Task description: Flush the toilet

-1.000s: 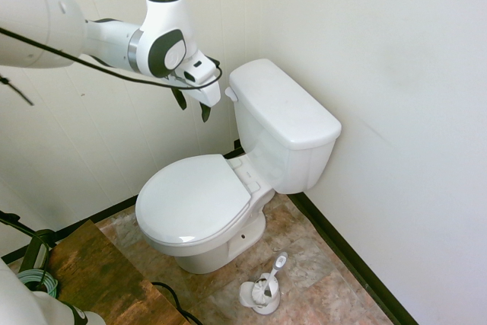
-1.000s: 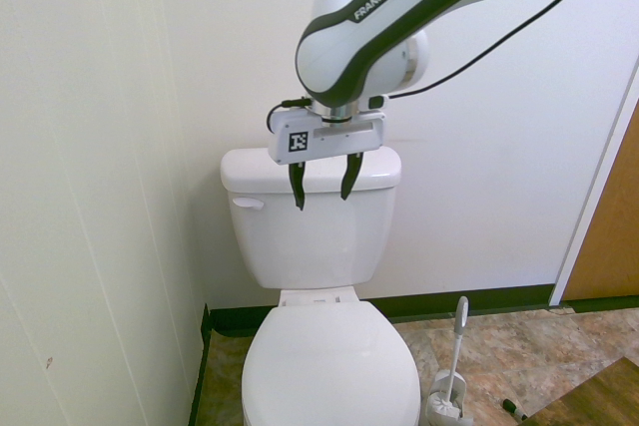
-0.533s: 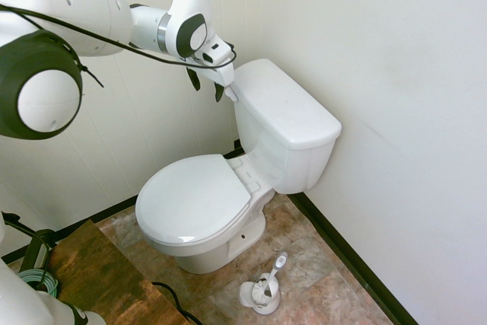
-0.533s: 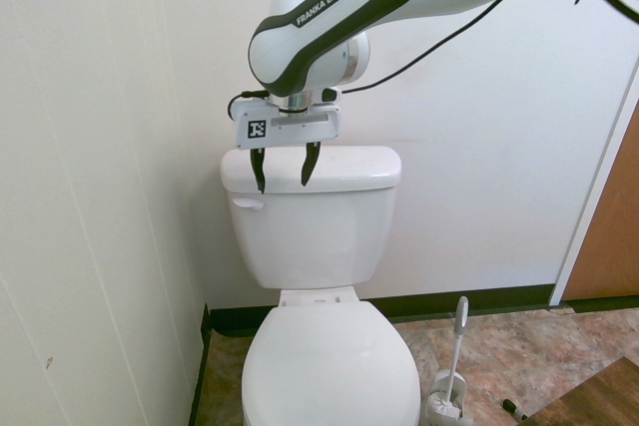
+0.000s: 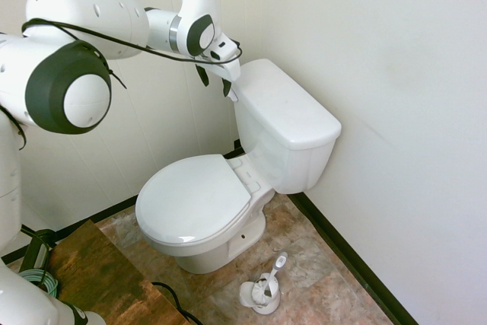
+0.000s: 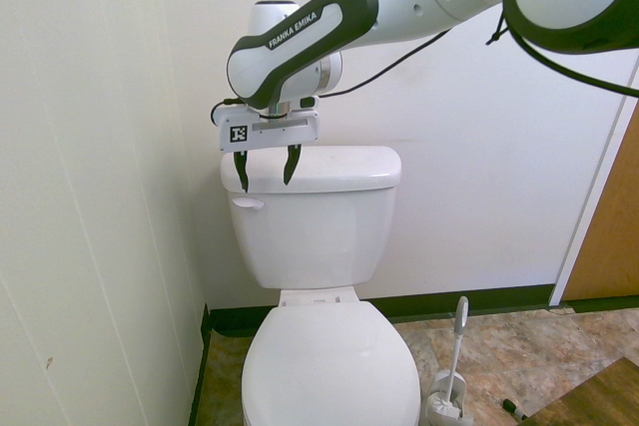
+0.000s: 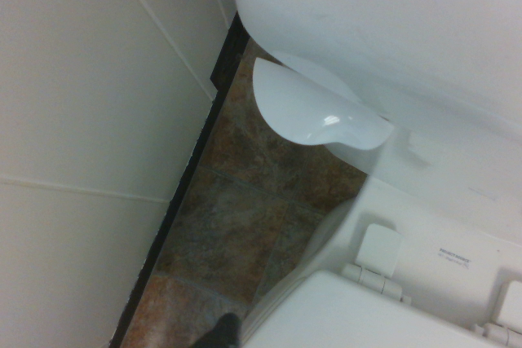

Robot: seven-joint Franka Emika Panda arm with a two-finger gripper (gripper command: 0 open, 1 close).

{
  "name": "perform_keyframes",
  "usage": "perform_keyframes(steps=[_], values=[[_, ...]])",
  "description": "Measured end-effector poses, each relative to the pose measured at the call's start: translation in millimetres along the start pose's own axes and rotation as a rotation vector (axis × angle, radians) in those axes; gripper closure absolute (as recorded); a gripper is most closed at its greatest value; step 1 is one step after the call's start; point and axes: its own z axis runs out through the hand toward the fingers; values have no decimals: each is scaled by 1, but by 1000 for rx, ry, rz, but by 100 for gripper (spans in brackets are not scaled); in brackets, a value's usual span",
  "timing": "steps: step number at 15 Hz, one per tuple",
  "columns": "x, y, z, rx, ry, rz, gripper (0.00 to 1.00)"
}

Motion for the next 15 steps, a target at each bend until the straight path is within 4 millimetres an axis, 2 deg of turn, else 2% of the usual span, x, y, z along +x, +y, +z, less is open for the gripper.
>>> perform_keyframes(steps=[2,7,15], values=[[2,-12,14,6,2,2,100],[6,-44,33,39,32,16,100],[19,-59,60,67,73,60,100]])
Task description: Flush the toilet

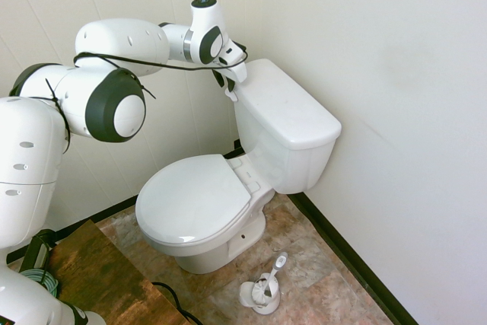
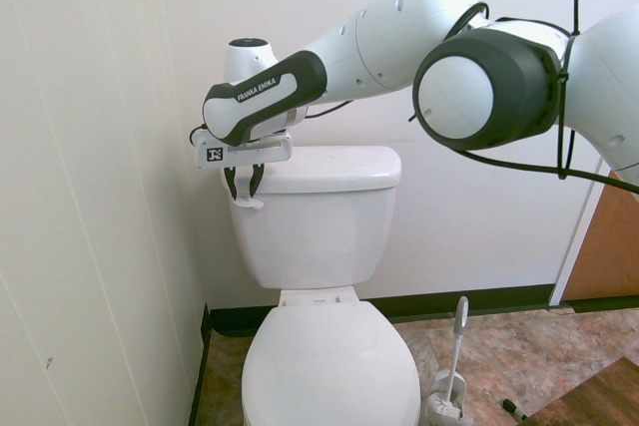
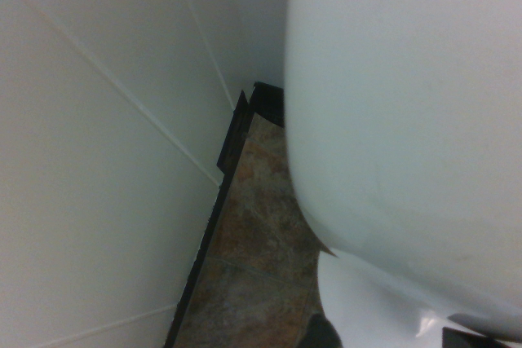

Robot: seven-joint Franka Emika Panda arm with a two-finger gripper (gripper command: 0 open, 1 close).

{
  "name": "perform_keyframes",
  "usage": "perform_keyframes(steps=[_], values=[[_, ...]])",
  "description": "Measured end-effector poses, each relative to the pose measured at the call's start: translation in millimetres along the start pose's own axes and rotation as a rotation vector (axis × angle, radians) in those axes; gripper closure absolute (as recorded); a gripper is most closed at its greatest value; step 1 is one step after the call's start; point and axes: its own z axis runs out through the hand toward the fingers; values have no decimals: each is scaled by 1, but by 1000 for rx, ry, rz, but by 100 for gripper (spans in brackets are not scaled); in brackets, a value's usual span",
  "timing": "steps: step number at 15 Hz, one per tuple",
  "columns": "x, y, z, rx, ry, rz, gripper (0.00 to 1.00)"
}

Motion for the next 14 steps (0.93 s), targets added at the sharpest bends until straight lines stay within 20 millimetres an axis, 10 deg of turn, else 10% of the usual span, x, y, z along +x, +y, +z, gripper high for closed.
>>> perform_keyframes(steps=[14], values=[[2,-4,19,26,12,31,100]])
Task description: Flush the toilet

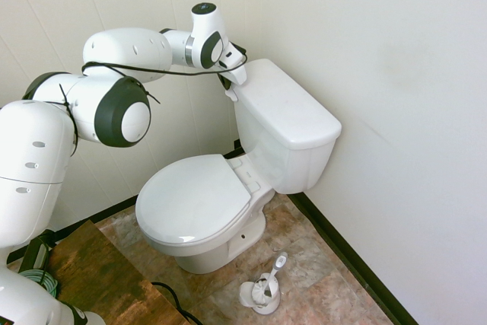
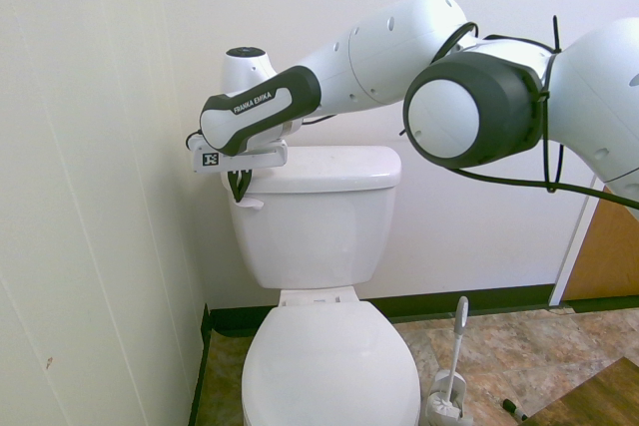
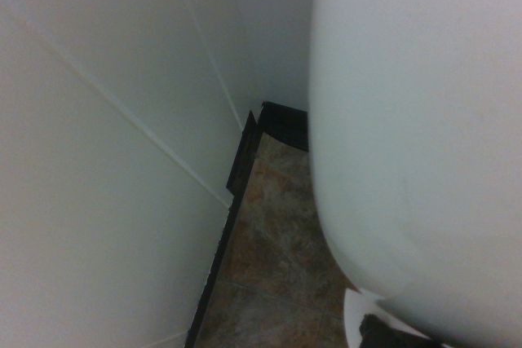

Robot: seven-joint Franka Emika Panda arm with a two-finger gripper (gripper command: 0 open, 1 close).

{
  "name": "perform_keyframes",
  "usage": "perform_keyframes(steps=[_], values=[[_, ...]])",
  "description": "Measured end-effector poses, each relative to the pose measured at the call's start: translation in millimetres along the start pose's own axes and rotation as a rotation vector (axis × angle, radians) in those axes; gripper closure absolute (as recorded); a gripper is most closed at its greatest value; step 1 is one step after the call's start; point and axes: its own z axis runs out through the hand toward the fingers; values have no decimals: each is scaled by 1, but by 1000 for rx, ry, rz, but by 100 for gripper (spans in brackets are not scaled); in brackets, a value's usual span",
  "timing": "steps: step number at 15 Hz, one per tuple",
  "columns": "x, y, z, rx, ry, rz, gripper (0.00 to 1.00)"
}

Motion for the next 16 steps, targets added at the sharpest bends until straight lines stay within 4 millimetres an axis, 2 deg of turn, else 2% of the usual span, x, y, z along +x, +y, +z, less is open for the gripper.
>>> perform_keyframes(steps=[5,11,14,16], values=[[4,9,22,-11,-17,29,100],[3,8,27,2,-24,40,100],[2,6,18,7,-28,35,100],[3,3,-12,23,-22,19,100]])
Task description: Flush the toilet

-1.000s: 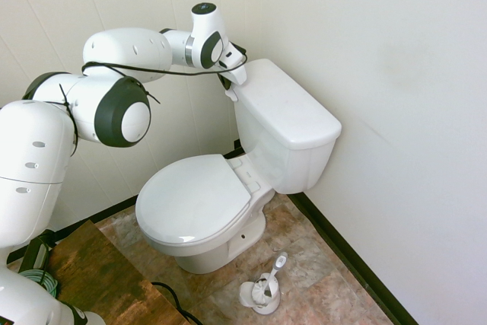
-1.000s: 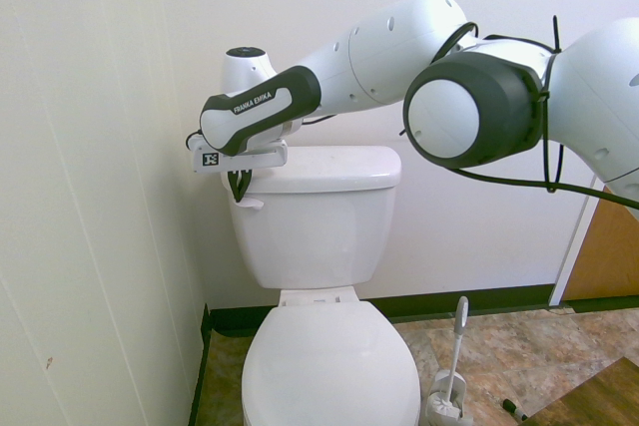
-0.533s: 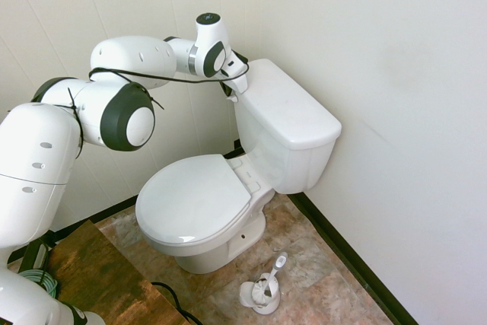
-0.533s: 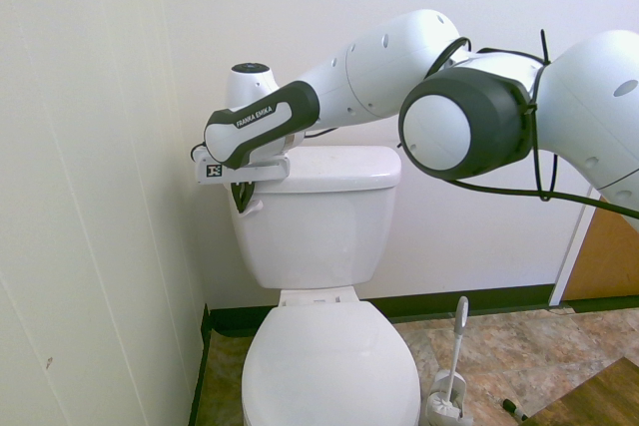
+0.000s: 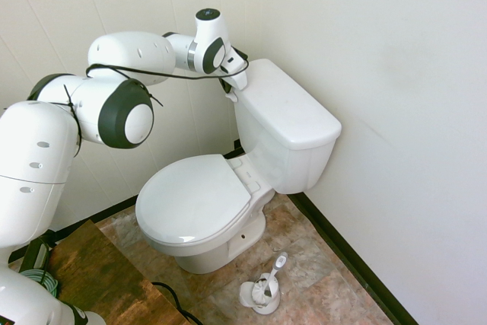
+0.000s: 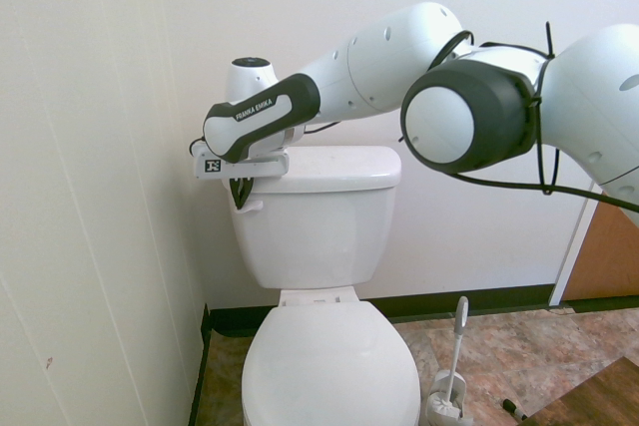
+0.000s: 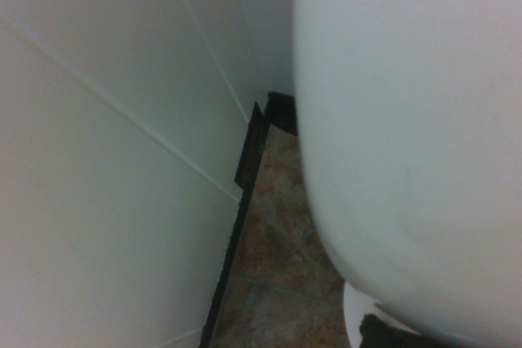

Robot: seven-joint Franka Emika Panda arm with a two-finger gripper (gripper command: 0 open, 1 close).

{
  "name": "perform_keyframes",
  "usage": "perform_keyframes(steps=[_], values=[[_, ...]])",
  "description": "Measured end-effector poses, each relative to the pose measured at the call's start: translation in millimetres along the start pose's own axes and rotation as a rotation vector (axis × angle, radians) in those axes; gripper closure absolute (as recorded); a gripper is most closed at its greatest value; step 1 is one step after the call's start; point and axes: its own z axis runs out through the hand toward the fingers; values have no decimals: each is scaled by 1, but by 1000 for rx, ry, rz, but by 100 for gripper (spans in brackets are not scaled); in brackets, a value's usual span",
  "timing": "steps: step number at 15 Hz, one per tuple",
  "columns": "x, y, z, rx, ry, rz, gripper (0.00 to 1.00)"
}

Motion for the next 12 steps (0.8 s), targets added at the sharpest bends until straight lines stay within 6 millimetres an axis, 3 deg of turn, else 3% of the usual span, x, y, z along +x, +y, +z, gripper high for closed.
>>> perform_keyframes(steps=[2,6,12], values=[[3,5,-32,3,6,-7,100],[-9,30,-62,-53,-24,-25,100],[-6,92,-105,-106,-39,-5,100]])
